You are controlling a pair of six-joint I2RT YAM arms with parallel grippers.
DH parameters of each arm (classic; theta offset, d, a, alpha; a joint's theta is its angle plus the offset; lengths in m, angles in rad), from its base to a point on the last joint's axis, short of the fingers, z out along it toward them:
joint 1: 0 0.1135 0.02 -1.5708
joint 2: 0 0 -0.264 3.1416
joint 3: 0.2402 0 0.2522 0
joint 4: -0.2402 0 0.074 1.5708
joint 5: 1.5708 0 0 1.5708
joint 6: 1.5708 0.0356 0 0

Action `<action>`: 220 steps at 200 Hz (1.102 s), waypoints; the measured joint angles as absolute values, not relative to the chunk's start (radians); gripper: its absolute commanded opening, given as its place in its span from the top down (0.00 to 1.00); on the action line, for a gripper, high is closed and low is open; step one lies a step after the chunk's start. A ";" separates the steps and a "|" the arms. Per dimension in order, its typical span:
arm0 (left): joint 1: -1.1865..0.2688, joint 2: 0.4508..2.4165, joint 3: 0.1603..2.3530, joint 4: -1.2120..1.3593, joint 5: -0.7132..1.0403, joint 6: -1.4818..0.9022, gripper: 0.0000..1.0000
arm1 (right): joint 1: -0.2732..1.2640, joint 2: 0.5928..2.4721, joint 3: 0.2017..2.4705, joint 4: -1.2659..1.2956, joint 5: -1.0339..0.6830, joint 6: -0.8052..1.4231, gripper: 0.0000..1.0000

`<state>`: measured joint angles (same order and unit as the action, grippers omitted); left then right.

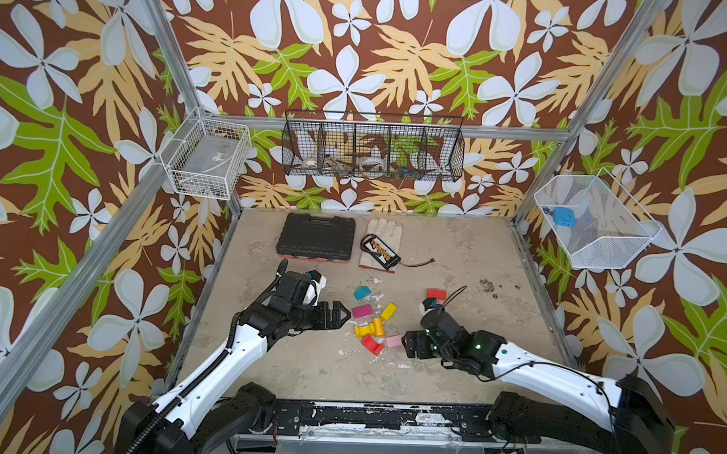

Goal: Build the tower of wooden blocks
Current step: 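Move the open right gripper over the pink block in the pile, then lower the right gripper around the pink block and close on it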

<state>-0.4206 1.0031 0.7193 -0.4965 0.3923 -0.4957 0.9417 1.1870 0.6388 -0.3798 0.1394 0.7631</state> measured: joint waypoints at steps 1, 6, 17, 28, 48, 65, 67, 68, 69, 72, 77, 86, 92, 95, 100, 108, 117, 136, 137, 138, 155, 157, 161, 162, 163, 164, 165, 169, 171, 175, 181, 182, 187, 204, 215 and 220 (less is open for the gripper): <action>-0.421 1.003 0.719 -0.496 0.393 -0.496 0.00 | 0.949 1.197 0.643 -0.379 0.144 0.765 0.08; -0.421 1.003 0.719 -0.496 0.393 -0.496 0.00 | 0.972 1.224 0.657 -0.378 0.159 0.774 0.08; -0.421 1.003 0.719 -0.496 0.392 -0.496 0.00 | 1.016 1.294 0.694 -0.373 0.192 0.782 0.08; -0.421 1.003 0.719 -0.496 0.393 -0.496 0.00 | 1.034 1.347 0.717 -0.362 0.212 0.789 0.09; -0.421 1.003 0.719 -0.496 0.393 -0.496 0.00 | 1.041 1.409 0.732 -0.347 0.228 0.804 0.09; -0.421 1.003 0.719 -0.496 0.393 -0.496 0.00 | 1.043 1.450 0.737 -0.336 0.235 0.805 0.09; -0.421 1.003 0.719 -0.496 0.393 -0.496 0.00 | 1.043 1.453 0.737 -0.334 0.235 0.806 0.09; -0.421 1.003 0.719 -0.496 0.393 -0.496 0.00 | 1.043 1.456 0.737 -0.334 0.235 0.807 0.09; -0.421 1.002 0.719 -0.496 0.393 -0.496 0.00 | 1.043 1.458 0.737 -0.333 0.235 0.807 0.09; -0.421 1.002 0.719 -0.496 0.393 -0.496 0.00 | 1.043 1.463 0.737 -0.332 0.235 0.807 0.09; -0.421 1.002 0.719 -0.496 0.393 -0.496 0.00 | 1.043 1.473 0.737 -0.330 0.235 0.807 0.10; -0.421 1.000 0.719 -0.496 0.393 -0.496 0.00 | 1.043 1.491 0.737 -0.322 0.235 0.808 0.12; -0.421 0.998 0.719 -0.496 0.393 -0.496 0.00 | 1.043 1.503 0.738 -0.318 0.234 0.807 0.13; -0.421 0.997 0.719 -0.496 0.393 -0.496 0.00 | 1.043 1.509 0.739 -0.316 0.233 0.807 0.13; -0.421 0.996 0.719 -0.496 0.393 -0.496 0.00 | 1.043 1.520 0.740 -0.314 0.231 0.808 0.13; -0.421 0.995 0.719 -0.496 0.393 -0.496 0.00 | 1.043 1.536 0.743 -0.307 0.228 0.807 0.13; -0.421 0.994 0.719 -0.496 0.393 -0.496 0.00 | 1.043 1.550 0.747 -0.306 0.225 0.807 0.15; -0.421 0.994 0.719 -0.496 0.393 -0.496 0.00 | 1.044 1.571 0.759 -0.299 0.240 0.806 0.17; -0.421 0.994 0.719 -0.496 0.393 -0.496 0.00 | 1.044 1.571 0.759 -0.299 0.240 0.806 0.17; -0.421 0.994 0.719 -0.496 0.393 -0.496 0.00 | 1.044 1.572 0.759 -0.299 0.241 0.806 0.17; -0.421 0.994 0.719 -0.496 0.393 -0.496 0.00 | 1.044 1.574 0.759 -0.294 0.244 0.807 0.17; -0.421 0.994 0.719 -0.496 0.393 -0.496 0.00 | 1.044 1.574 0.759 -0.294 0.244 0.807 0.17; -0.421 0.994 0.719 -0.496 0.393 -0.496 0.00 | 1.044 1.574 0.758 -0.293 0.246 0.807 0.17; -0.421 0.994 0.719 -0.496 0.393 -0.496 0.00 | 1.044 1.574 0.758 -0.293 0.246 0.807 0.17; -0.421 0.994 0.719 -0.496 0.393 -0.496 0.00 | 1.044 1.574 0.758 -0.293 0.247 0.807 0.17; -0.421 0.994 0.719 -0.496 0.393 -0.496 0.00 | 1.044 1.574 0.758 -0.293 0.247 0.807 0.17; -0.421 0.994 0.719 -0.496 0.393 -0.496 0.00 | 1.044 1.573 0.758 -0.293 0.247 0.807 0.17; -0.421 0.994 0.719 -0.496 0.393 -0.496 0.00 | 1.045 1.573 0.757 -0.292 0.249 0.807 0.17; -0.421 0.994 0.719 -0.496 0.393 -0.496 0.00 | 1.045 1.573 0.757 -0.292 0.250 0.808 0.17; -0.421 0.994 0.719 -0.496 0.393 -0.496 0.00 | 1.045 1.573 0.757 -0.292 0.250 0.808 0.16; -0.421 0.994 0.719 -0.496 0.393 -0.496 0.00 | 1.045 1.573 0.756 -0.291 0.255 0.808 0.16; -0.421 0.994 0.719 -0.496 0.393 -0.496 0.00 | 1.045 1.573 0.756 -0.291 0.255 0.808 0.16; -0.421 0.994 0.719 -0.496 0.393 -0.496 0.00 | 1.045 1.573 0.756 -0.290 0.257 0.808 0.16; -0.421 0.994 0.719 -0.496 0.393 -0.496 0.00 | 1.045 1.578 0.757 -0.287 0.261 0.807 0.16; -0.421 0.994 0.719 -0.496 0.393 -0.496 0.00 | 1.045 1.588 0.764 -0.288 0.270 0.807 0.17; -0.421 0.994 0.719 -0.496 0.393 -0.496 0.00 | 1.045 1.591 0.768 -0.289 0.271 0.807 0.17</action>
<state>-0.4206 0.9939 0.7189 -0.4961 0.3927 -0.4957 1.0447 1.5913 0.7677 -0.2886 0.2707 0.8066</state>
